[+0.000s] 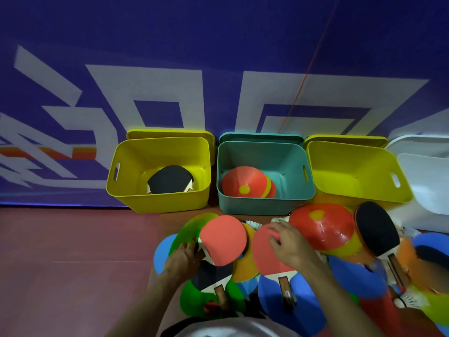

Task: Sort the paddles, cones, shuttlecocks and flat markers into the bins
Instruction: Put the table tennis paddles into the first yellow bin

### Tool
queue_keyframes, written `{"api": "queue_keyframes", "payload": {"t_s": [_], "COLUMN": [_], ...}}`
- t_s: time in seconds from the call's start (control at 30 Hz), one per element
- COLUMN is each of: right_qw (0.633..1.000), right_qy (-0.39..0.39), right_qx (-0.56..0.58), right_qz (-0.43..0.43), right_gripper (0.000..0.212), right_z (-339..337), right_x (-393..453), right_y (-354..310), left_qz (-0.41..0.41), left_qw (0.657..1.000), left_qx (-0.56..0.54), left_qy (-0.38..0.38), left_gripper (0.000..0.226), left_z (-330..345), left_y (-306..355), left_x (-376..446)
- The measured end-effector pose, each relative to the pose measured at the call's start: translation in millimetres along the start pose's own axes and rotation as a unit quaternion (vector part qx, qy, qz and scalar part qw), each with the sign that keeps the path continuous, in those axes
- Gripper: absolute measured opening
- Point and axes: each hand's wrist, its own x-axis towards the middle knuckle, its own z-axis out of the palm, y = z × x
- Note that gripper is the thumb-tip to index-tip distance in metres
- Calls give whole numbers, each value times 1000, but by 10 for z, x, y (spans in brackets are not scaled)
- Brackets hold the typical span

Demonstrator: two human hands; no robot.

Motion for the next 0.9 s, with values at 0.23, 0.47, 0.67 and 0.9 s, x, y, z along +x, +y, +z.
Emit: {"api": "queue_keyframes", "payload": {"t_s": [0.23, 0.47, 0.67, 0.9], "right_qw": [995, 973, 969, 986], "right_qy": [-49, -112, -58, 21], "right_qx": [-38, -95, -133, 29], "right_qz": [77, 176, 199, 163], "right_gripper": [41, 75, 98, 80], "right_z": [266, 692, 822, 726], "right_x": [-328, -615, -690, -662], "right_y": [255, 411, 372, 217], "left_qz": [4, 85, 105, 66], "left_qw": [989, 996, 984, 983], "left_qx": [114, -28, -136, -106], "left_qy": [-93, -20, 54, 132], "left_gripper": [62, 44, 40, 35], "left_z": [781, -214, -462, -946], "left_y": [-572, 67, -120, 84], "left_x": [362, -238, -570, -794]}}
